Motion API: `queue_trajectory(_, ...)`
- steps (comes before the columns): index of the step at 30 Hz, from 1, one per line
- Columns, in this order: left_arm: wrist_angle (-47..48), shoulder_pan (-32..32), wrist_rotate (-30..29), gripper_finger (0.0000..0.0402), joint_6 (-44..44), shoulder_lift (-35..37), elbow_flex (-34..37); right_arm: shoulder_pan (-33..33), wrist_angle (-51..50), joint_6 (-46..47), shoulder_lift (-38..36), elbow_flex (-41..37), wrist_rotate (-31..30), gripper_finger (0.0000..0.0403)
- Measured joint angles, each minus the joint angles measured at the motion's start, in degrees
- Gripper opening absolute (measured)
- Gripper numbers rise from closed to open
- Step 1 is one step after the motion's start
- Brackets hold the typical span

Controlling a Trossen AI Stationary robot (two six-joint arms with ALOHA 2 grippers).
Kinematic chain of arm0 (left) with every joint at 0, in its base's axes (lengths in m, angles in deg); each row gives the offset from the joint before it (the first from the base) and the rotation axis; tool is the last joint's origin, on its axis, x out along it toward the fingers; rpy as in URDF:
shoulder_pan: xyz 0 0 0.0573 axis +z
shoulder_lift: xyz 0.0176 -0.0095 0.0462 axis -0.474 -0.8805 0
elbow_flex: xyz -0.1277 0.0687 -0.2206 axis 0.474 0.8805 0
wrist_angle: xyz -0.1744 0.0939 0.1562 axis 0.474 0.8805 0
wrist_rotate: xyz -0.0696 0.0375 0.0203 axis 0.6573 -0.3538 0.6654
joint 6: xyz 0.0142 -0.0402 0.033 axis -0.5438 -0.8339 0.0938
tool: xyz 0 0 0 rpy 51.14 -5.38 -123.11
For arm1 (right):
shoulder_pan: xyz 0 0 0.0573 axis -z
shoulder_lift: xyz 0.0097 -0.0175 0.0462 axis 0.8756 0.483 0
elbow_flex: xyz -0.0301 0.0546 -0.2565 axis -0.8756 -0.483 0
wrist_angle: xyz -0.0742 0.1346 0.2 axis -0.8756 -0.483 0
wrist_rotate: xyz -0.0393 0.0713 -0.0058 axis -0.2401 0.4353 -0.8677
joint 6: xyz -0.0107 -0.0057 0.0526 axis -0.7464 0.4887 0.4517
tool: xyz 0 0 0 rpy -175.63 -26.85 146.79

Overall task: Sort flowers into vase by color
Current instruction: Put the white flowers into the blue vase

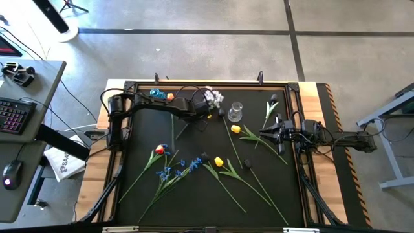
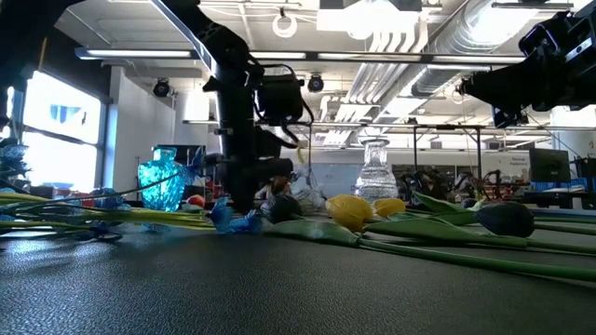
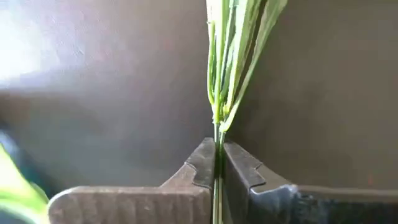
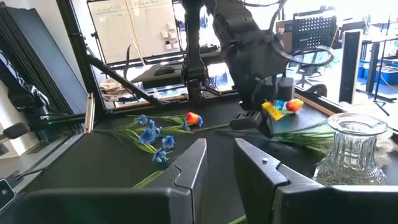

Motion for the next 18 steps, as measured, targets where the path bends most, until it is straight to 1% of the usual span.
queue_trajectory(5, -0.87, -0.06, -4.27, 0.0003, 2.67, 2.83, -0.13, -0.02, 0.02, 0.0, 0.39, 0.0, 0.0, 0.0078)
queue_trajectory(7, -3.43, -0.08, -5.42, 0.0002, 3.66, 4.11, 1.01, 0.01, 0.02, -0.02, 0.42, -0.02, -0.02, 0.0078)
queue_trajectory(10, -10.43, -0.06, -5.22, 0.0001, 4.94, 7.26, 4.38, 0.01, 0.0, 0.01, 0.39, 0.0, -0.01, 0.0078)
queue_trajectory(14, -20.66, -0.07, -5.64, 0.0001, 5.77, 12.61, 11.4, 0.0, 0.02, 0.0, 0.39, -0.01, -0.02, 0.0078)
queue_trajectory(18, -34.38, -0.15, -8.32, 0.0001, 8.53, 19.62, 19.39, 0.0, 0.02, 0.01, 0.41, -0.01, -0.02, 0.0078)
